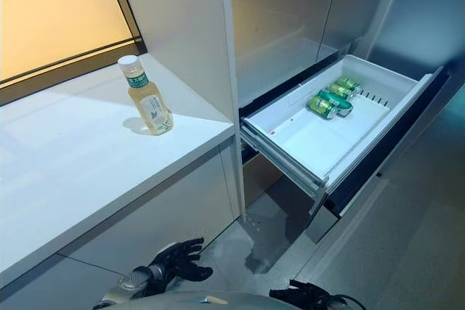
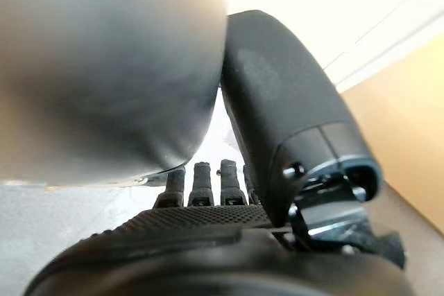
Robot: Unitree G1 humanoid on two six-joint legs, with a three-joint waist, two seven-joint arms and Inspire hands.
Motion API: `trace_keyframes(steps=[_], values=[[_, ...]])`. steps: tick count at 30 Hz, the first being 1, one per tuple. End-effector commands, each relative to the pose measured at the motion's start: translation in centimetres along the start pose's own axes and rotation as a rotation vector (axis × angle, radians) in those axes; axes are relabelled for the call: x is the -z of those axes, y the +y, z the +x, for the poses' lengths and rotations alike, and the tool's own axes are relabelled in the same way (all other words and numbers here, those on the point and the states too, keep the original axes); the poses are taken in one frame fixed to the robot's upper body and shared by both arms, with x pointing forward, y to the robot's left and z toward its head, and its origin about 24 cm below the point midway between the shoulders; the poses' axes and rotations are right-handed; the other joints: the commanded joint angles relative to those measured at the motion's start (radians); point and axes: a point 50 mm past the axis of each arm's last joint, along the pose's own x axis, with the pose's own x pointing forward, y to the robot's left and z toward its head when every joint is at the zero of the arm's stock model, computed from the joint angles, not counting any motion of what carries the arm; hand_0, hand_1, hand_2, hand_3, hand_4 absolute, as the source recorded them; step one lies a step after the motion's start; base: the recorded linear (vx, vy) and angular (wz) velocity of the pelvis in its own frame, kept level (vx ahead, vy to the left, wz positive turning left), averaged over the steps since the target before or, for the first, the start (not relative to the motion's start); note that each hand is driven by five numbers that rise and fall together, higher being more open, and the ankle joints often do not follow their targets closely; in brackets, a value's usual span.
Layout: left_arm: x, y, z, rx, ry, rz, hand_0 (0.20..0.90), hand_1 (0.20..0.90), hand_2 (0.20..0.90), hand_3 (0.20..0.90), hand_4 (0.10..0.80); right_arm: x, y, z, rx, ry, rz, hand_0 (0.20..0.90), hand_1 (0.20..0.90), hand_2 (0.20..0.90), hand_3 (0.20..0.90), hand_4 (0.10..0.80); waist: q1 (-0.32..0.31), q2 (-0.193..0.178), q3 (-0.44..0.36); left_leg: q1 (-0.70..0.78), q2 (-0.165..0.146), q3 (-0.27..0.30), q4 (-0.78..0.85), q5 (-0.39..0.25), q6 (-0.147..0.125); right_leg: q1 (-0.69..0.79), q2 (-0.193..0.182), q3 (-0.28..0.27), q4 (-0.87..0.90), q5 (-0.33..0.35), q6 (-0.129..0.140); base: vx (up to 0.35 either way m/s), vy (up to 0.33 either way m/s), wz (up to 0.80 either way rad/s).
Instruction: Put drinks into fridge and close the fridge
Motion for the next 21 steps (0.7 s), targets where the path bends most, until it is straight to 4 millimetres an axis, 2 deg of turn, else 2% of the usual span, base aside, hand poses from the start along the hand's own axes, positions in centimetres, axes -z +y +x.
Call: trace_keyframes(steps=[1, 5, 7, 10, 12, 14, 15, 17, 19, 20, 21], values=[[-8.2, 0.7, 0.1, 0.052, -0.325, 0.088, 0.9, 0.9, 0.9, 0.9, 0.8, -2.0, -1.3, -0.4, 0.044, -0.052, -0.085, 0.9, 0.9, 0.9, 0.9, 0.8, -0.001, 0.032, 0.018, 0.022, -0.02, 0.023, 0.062, -0.159, 0.018, -0.071, 0.02, -0.04, 0.08, -0.015, 0.051, -0.012, 0.018, -0.04], [-15.0, 1.3, -2.4, 0.124, -0.565, 0.141, 0.9, 0.9, 0.9, 0.9, 0.8, -1.9, -1.8, -0.5, 0.056, -0.056, -0.078, 0.9, 0.9, 0.9, 0.9, 0.8, 0.005, 0.04, 0.018, 0.02, -0.022, 0.018, 0.06, -0.158, 0.024, -0.073, 0.019, -0.038, 0.08, -0.015, 0.054, 0.0, 0.0, 0.0], [-18.5, 1.0, -4.6, 0.203, -0.715, 0.148, 0.9, 0.9, 0.9, 0.9, 0.8, -1.5, -2.0, -0.5, 0.066, -0.056, -0.065, 0.9, 0.9, 0.9, 0.9, 0.8, 0.013, 0.044, 0.017, 0.019, -0.025, 0.011, 0.062, -0.16, 0.029, -0.071, 0.018, -0.039, 0.079, -0.016, 0.054, 0.0, 0.0, 0.0], [-22.5, 0.1, -8.0, 0.293, -0.935, 0.153, 0.9, 0.9, 0.9, 0.9, 0.8, -0.8, -2.0, -0.5, 0.072, -0.05, -0.053, 0.9, 0.9, 0.9, 0.9, 0.8, 0.02, 0.05, 0.014, 0.022, -0.03, -0.003, 0.057, -0.164, 0.036, -0.066, 0.018, -0.041, 0.078, -0.019, 0.052, 0.005, -0.001, 0.02], [-24.6, -0.3, -10.2, 0.341, -1.074, 0.136, 0.9, 0.9, 0.9, 0.9, 0.8, -0.2, -1.8, -0.4, 0.074, -0.042, -0.047, 0.9, 0.9, 0.9, 0.9, 0.8, 0.023, 0.052, 0.008, 0.028, -0.032, -0.01, 0.051, -0.164, 0.039, -0.062, 0.018, -0.042, 0.076, -0.02, 0.051, 0.02, -0.009, 0.06], [-25.7, -0.4, -11.4, 0.366, -1.151, 0.122, 0.9, 0.9, 0.9, 0.9, 0.8, 0.3, -1.7, -0.4, 0.076, -0.035, -0.05, 0.9, 0.9, 0.9, 0.9, 0.8, 0.023, 0.053, 0.005, 0.03, -0.032, -0.013, 0.049, -0.166, 0.04, -0.06, 0.018, -0.041, 0.074, -0.021, 0.05, 0.034, -0.015, 0.05], [-26.9, -0.5, -12.9, 0.377, -1.261, 0.107, 0.9, 0.9, 0.9, 0.9, 0.8, 0.8, -1.4, -0.4, 0.076, -0.024, -0.056, 0.9, 0.9, 0.9, 0.9, 0.8, 0.019, 0.053, -0.002, 0.035, -0.033, -0.016, 0.045, -0.167, 0.041, -0.056, 0.018, -0.041, 0.072, -0.023, 0.05, 0.049, -0.025, 0.01], [-27.9, -0.4, -14.1, 0.373, -1.344, 0.088, 0.9, 0.9, 0.9, 0.9, 0.8, 1.2, -1.4, -0.4, 0.075, -0.017, -0.062, 0.9, 0.9, 0.9, 0.9, 0.8, 0.016, 0.051, -0.005, 0.04, -0.032, -0.017, 0.043, -0.167, 0.041, -0.051, 0.018, -0.041, 0.069, -0.023, 0.05, 0.046, -0.027, -0.01], [-28.8, -0.2, -15.5, 0.347, -1.44, 0.079, 0.9, 0.9, 0.9, 0.9, 0.8, 1.6, -1.2, -0.4, 0.073, -0.008, -0.07, 0.9, 0.9, 0.9, 0.9, 0.8, 0.012, 0.05, -0.011, 0.045, -0.032, -0.018, 0.039, -0.168, 0.041, -0.048, 0.02, -0.04, 0.067, -0.025, 0.049, 0.046, -0.034, -0.02], [-29.8, 0.2, -17.2, 0.294, -1.546, 0.087, 0.9, 0.9, 0.9, 0.9, 0.8, 2.1, -1.1, -0.4, 0.071, 0.0, -0.077, 0.9, 0.9, 0.9, 0.9, 0.8, 0.007, 0.047, -0.017, 0.049, -0.032, -0.021, 0.035, -0.169, 0.04, -0.044, 0.022, -0.038, 0.063, -0.027, 0.047, 0.05, -0.044, -0.01], [-30.1, 0.4, -17.9, 0.255, -1.59, 0.086, 0.9, 0.9, 0.9, 0.9, 0.8, 2.3, -0.9, -0.4, 0.071, 0.004, -0.079, 0.9, 0.9, 0.9, 0.9, 0.8, 0.006, 0.046, -0.02, 0.051, -0.032, -0.021, 0.034, -0.169, 0.039, -0.043, 0.023, -0.038, 0.062, -0.028, 0.047, 0.052, -0.052, -0.01]])
